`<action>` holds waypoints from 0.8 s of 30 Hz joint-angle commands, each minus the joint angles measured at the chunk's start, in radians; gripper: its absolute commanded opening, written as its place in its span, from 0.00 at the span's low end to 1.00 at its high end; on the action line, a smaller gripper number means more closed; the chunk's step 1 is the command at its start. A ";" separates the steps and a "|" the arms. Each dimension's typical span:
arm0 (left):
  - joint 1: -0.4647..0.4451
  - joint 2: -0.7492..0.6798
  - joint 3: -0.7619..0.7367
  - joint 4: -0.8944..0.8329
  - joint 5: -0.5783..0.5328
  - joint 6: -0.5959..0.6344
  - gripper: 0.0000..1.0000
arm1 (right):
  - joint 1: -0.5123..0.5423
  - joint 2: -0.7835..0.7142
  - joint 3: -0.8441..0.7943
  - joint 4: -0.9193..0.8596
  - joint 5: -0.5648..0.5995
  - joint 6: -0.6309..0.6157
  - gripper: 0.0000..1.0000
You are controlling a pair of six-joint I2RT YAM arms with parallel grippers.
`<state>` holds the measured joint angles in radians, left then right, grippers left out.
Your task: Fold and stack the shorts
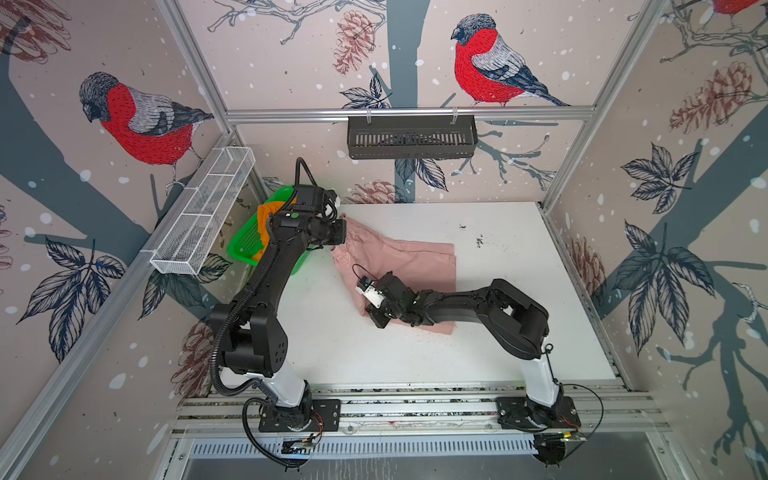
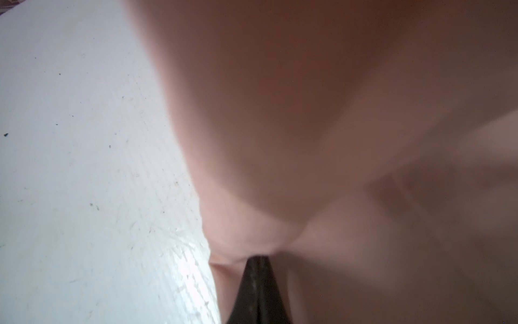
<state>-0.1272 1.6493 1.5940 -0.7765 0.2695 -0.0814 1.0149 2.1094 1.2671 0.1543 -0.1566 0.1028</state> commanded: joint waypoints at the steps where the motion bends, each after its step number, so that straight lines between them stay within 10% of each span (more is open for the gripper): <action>1: 0.000 0.004 0.021 -0.031 -0.032 0.029 0.00 | -0.002 0.056 0.064 -0.023 -0.019 0.015 0.02; 7: -0.020 0.018 0.039 -0.045 -0.051 0.006 0.00 | -0.003 0.074 0.150 0.009 -0.056 0.073 0.15; 12: -0.087 0.036 0.081 -0.084 -0.122 -0.007 0.00 | -0.050 -0.173 -0.100 0.099 -0.015 0.113 0.39; 24: -0.230 0.085 0.101 -0.056 -0.151 -0.071 0.00 | -0.119 -0.471 -0.660 0.174 0.123 0.284 0.12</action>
<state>-0.3359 1.7233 1.6859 -0.8265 0.1307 -0.1272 0.8879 1.6547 0.6456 0.2707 -0.0658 0.3168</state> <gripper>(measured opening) 0.092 0.133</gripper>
